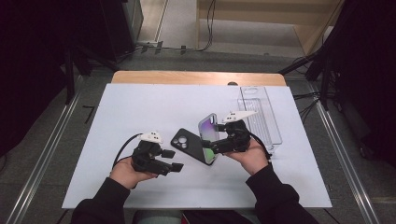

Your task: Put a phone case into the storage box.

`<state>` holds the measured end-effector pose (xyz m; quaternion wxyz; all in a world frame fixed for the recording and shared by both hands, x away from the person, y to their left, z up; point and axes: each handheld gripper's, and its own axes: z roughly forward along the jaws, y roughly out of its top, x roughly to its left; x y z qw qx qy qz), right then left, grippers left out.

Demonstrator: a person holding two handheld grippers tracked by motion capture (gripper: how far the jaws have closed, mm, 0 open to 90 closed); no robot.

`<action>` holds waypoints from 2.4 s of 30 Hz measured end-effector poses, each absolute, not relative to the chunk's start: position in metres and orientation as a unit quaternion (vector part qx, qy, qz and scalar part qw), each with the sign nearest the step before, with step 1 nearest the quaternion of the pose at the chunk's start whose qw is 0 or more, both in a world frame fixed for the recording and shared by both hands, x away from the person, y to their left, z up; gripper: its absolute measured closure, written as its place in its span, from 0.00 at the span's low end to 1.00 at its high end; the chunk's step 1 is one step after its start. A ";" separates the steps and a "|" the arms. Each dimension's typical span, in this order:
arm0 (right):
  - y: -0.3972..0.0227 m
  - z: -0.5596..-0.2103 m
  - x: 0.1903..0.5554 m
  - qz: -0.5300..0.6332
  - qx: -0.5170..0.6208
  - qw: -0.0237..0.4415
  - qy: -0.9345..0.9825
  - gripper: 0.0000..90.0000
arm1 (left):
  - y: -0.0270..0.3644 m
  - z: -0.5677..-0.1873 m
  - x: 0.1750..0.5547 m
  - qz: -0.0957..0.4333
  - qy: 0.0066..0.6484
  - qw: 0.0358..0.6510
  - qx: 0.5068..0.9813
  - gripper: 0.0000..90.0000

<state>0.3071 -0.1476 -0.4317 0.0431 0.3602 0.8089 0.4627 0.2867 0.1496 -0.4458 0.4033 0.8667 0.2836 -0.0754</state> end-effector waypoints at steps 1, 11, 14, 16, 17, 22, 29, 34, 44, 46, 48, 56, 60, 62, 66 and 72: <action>-0.149 -0.431 0.307 0.463 0.360 0.043 0.809 0.16 | 0.151 -0.446 0.286 -0.076 0.284 0.404 0.866 0.36; -0.157 -0.427 0.308 0.464 0.366 0.046 0.805 0.16 | 0.172 -0.455 0.280 -0.057 0.301 0.402 0.863 0.36; -0.159 -0.425 0.309 0.464 0.366 0.046 0.805 0.16 | 0.177 -0.457 0.280 -0.050 0.312 0.394 0.863 0.36; -0.161 -0.424 0.309 0.464 0.367 0.046 0.805 0.16 | 0.180 -0.455 0.280 -0.035 0.329 0.390 0.859 0.36; -0.161 -0.424 0.309 0.464 0.367 0.047 0.805 0.16 | 0.182 -0.454 0.280 -0.033 0.332 0.390 0.859 0.36; -0.165 -0.421 0.309 0.465 0.369 0.047 0.803 0.16 | 0.190 -0.457 0.278 -0.034 0.337 0.388 0.857 0.36; -0.171 -0.417 0.309 0.463 0.380 0.057 0.799 0.16 | 0.199 -0.459 0.275 -0.031 0.354 0.391 0.849 0.36; -0.175 -0.411 0.308 0.469 0.385 0.070 0.792 0.16 | 0.202 -0.461 0.275 -0.030 0.360 0.389 0.848 0.36; -0.191 -0.399 0.308 0.477 0.410 0.093 0.772 0.16 | 0.204 -0.461 0.275 -0.027 0.370 0.390 0.843 0.36; -0.194 -0.396 0.309 0.478 0.414 0.098 0.768 0.16 | 0.205 -0.460 0.275 -0.026 0.370 0.393 0.841 0.36; -0.197 -0.393 0.310 0.479 0.421 0.101 0.763 0.16 | 0.205 -0.460 0.275 -0.025 0.373 0.393 0.840 0.36; -0.213 -0.385 0.314 0.481 0.441 0.120 0.748 0.16 | 0.209 -0.460 0.273 -0.026 0.385 0.393 0.835 0.36; -0.218 -0.381 0.317 0.479 0.447 0.138 0.743 0.16 | 0.212 -0.460 0.272 -0.025 0.390 0.390 0.834 0.36; -0.221 -0.379 0.318 0.478 0.450 0.148 0.740 0.16 | 0.212 -0.461 0.272 -0.026 0.392 0.390 0.833 0.36; -0.230 -0.377 0.320 0.476 0.461 0.162 0.732 0.16 | 0.212 -0.460 0.270 -0.025 0.390 0.394 0.832 0.36; -0.246 -0.375 0.323 0.475 0.484 0.178 0.713 0.16 | 0.214 -0.460 0.268 -0.025 0.395 0.392 0.831 0.36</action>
